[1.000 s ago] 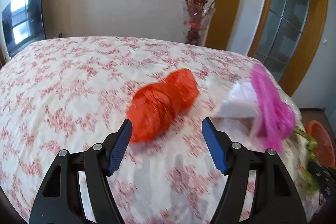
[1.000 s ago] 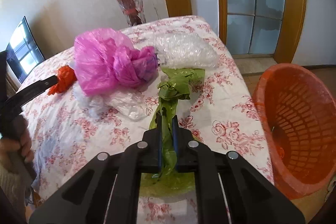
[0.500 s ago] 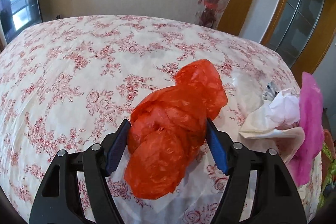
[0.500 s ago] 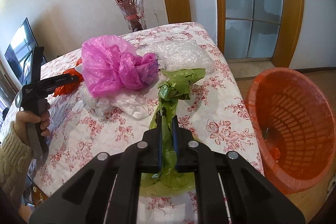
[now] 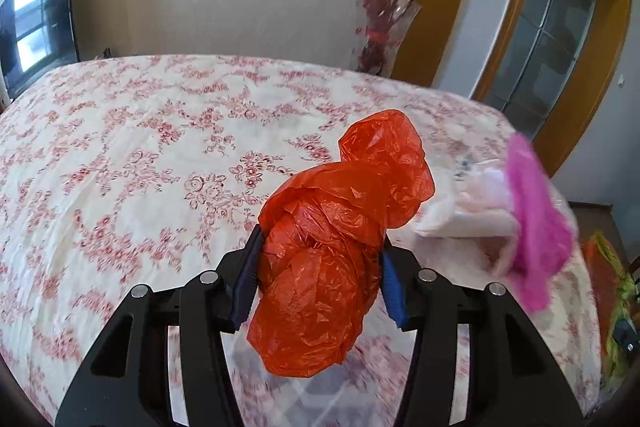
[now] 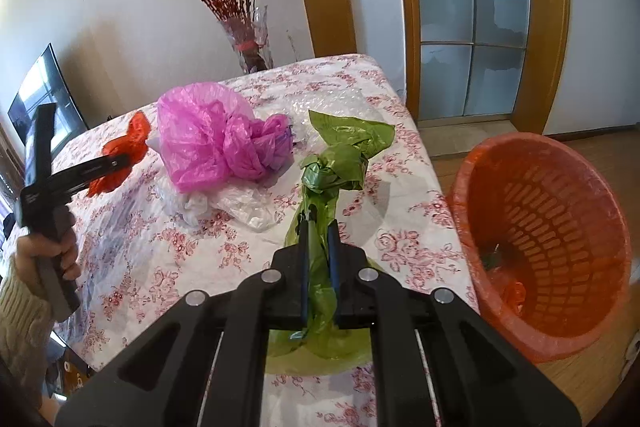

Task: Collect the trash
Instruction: 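Grasp the yellow-green bag with the right gripper while the left grasps the red-orange bag, then carry both bags over the orange wastebasket and open both grippers to drop them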

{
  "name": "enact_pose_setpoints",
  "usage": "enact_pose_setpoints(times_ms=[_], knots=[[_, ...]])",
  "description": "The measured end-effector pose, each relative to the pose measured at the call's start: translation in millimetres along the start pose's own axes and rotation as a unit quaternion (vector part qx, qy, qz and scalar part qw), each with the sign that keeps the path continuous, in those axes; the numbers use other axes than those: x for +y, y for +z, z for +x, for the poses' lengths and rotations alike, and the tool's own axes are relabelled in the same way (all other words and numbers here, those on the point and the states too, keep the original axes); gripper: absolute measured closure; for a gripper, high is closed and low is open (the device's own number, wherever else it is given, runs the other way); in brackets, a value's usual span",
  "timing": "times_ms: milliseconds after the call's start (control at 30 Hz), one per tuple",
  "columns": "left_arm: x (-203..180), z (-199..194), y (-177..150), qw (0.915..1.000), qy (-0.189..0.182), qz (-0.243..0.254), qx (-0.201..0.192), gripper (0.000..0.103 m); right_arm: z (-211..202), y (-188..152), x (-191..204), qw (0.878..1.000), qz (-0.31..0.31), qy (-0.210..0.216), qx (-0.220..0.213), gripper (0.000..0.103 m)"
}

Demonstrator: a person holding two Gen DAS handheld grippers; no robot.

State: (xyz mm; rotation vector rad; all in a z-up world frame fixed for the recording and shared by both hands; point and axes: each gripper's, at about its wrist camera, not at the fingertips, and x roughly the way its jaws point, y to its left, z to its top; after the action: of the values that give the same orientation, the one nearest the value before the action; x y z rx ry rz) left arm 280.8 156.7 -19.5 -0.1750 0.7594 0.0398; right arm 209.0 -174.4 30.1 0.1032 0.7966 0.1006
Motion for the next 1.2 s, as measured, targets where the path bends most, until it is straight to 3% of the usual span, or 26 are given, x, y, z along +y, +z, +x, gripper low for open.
enact_pose_setpoints(times_ms=[200,533,1200], knots=[[-20,-40,-8,0.9991,-0.031,0.012,-0.026,0.051,-17,-1,-11,1.000,0.010,-0.012,-0.017,0.094],[-78,-75,-24,0.9933,-0.090,0.057,-0.044,0.051,-45,-7,-39,0.997,0.029,-0.050,-0.048,0.094],[-203,-72,-58,0.9722,-0.193,0.131,-0.024,0.051,-61,-23,-122,0.986,0.105,-0.107,-0.066,0.093]])
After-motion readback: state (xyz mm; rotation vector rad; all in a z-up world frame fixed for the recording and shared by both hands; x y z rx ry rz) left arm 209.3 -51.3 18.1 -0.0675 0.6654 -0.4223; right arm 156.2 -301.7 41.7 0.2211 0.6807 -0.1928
